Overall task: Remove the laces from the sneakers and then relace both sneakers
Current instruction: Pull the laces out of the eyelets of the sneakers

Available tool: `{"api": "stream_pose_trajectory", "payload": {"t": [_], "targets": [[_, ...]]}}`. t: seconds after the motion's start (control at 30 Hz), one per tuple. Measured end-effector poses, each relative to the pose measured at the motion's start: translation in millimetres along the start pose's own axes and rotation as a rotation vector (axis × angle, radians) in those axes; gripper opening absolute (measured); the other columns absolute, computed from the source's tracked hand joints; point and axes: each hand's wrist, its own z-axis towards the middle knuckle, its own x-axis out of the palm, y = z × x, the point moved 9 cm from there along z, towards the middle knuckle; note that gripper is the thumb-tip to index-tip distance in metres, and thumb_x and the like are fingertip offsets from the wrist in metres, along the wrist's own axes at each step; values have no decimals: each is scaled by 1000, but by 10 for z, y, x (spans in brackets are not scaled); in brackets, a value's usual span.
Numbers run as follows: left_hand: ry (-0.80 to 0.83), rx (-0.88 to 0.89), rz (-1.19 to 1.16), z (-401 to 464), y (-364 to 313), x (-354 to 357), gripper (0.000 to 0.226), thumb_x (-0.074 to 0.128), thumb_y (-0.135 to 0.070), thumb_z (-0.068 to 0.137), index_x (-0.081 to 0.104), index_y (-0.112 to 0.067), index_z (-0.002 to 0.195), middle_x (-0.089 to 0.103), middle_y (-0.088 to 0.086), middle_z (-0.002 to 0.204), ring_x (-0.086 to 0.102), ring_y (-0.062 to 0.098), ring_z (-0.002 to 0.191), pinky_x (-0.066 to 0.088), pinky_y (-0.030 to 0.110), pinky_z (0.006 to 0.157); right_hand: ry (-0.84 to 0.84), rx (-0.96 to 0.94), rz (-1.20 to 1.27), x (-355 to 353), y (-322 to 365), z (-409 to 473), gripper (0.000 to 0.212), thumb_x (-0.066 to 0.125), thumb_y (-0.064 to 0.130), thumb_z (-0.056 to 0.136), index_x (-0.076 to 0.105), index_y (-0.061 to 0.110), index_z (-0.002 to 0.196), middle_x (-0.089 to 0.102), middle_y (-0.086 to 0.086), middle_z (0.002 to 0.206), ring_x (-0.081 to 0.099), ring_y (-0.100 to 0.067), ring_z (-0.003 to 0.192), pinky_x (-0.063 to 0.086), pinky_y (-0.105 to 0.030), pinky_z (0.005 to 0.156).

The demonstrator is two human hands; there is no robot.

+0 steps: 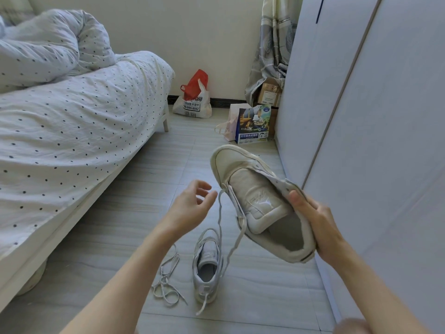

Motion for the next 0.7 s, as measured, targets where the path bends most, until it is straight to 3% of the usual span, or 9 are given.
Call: {"api": "stream_pose_trajectory", "payload": {"t": [0.07, 0.17, 0.33, 0.4, 0.47, 0.57, 0.7], "targets": [[43, 39, -30, 3, -49, 64, 14, 52, -43, 90, 50, -30, 96, 60, -14, 95, 58, 0, 90, 47, 22, 71, 31, 3, 15, 37, -8, -5, 47, 68, 66, 66, 72, 32, 98, 73, -7, 96, 69, -23, 90, 56, -28, 71], [12, 110, -49, -9, -157, 50, 8, 55, -34, 91, 56, -28, 86, 66, -7, 88, 62, 7, 86, 47, 24, 74, 39, -2, 33, 51, -18, 13, 58, 68, 73, 56, 72, 31, 96, 72, -10, 96, 69, -25, 88, 57, -30, 72], [-34, 111, -97, -24, -213, -5, 12, 54, -24, 93, 60, -19, 84, 64, -8, 88, 60, 8, 88, 47, 24, 79, 45, 29, 62, 16, -92, 59, 62, 67, 74, 57, 72, 27, 98, 73, -11, 95, 70, -26, 89, 56, -29, 68], [-79, 65, -288, -33, -227, -101, 15, 50, -19, 95, 57, -17, 83, 65, -2, 99, 61, 14, 96, 49, 33, 88, 21, 70, 79, -12, -141, 84, 67, 69, 75, 56, 74, 22, 96, 73, -11, 94, 70, -25, 88, 55, -26, 65], [-145, 49, -640, -50, -263, -261, 19, 42, -13, 98, 51, -13, 81, 69, 5, 98, 65, 18, 99, 51, 37, 92, -80, 141, 111, -109, -227, 116, 71, 71, 73, 54, 74, 15, 95, 73, -11, 94, 71, -24, 87, 54, -30, 67], [-226, 89, -958, -84, -289, -506, 22, 35, -8, 100, 46, -14, 81, 68, 3, 72, 69, 19, 77, 56, 36, 81, -286, 280, 188, -324, -432, 120, 73, 70, 67, 59, 69, 8, 102, 72, -12, 95, 69, -27, 87, 54, -34, 71], [-388, -47, -934, -126, -80, -652, 21, 37, -8, 97, 42, -15, 78, 45, 0, 60, 47, 12, 49, 52, 26, 53, -514, 381, 227, -592, -621, 32, 50, 72, 57, 71, 64, 9, 79, 67, -7, 80, 65, -21, 71, 48, -29, 59]]}}
